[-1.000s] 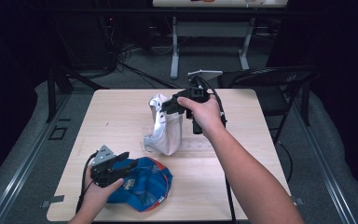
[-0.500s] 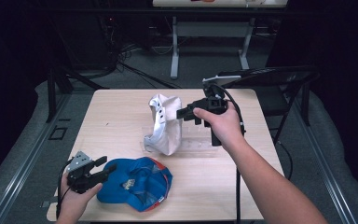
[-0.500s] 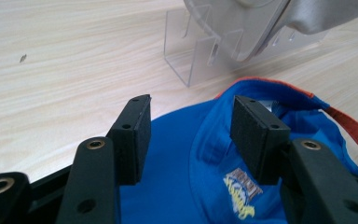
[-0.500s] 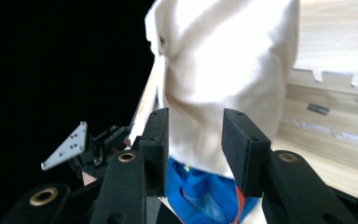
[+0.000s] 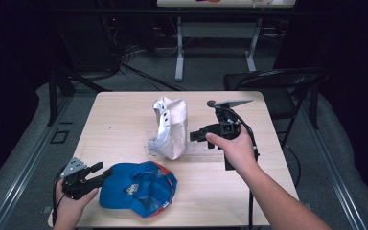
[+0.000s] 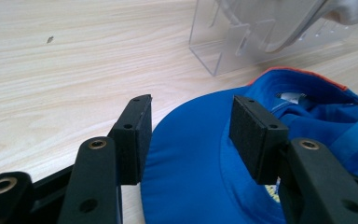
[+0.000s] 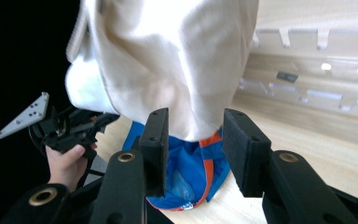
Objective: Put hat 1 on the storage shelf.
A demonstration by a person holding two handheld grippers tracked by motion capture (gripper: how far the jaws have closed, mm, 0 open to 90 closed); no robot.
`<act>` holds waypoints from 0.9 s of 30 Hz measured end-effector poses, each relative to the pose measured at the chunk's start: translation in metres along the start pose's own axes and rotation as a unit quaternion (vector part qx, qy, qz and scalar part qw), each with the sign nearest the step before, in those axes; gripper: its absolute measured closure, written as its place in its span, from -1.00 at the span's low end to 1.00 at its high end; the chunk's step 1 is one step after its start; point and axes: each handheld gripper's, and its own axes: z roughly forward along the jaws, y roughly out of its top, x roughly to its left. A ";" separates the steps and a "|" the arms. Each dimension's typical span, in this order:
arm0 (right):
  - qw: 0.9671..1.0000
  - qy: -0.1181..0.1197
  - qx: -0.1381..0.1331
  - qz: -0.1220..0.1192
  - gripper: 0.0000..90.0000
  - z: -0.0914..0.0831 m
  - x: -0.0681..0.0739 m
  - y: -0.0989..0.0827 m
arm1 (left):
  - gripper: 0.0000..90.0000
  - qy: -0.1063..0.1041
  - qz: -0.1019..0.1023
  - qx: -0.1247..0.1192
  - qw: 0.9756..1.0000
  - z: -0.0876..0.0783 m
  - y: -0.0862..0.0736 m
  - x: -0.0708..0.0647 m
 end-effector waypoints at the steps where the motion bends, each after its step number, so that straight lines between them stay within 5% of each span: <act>1: 1.000 0.003 0.003 0.001 0.38 0.002 -0.003 -0.002 | 0.10 -0.001 0.002 0.001 1.000 0.000 -0.001 0.001; 13: 1.000 -0.005 0.010 0.006 0.39 0.025 -0.025 -0.027 | 0.10 0.003 0.002 0.012 1.000 0.005 -0.004 0.001; 17: 1.000 -0.008 0.012 0.002 0.39 0.031 -0.029 -0.035 | 0.10 0.013 0.030 0.034 0.999 0.005 -0.005 -0.001; 21: 1.000 -0.007 0.014 0.003 0.39 0.035 -0.033 -0.042 | 0.09 0.010 0.018 0.057 0.998 0.003 -0.008 -0.002; 27: 1.000 0.002 0.003 0.006 0.39 0.035 -0.040 -0.048 | 0.06 0.011 0.033 0.066 0.997 -0.001 -0.016 -0.004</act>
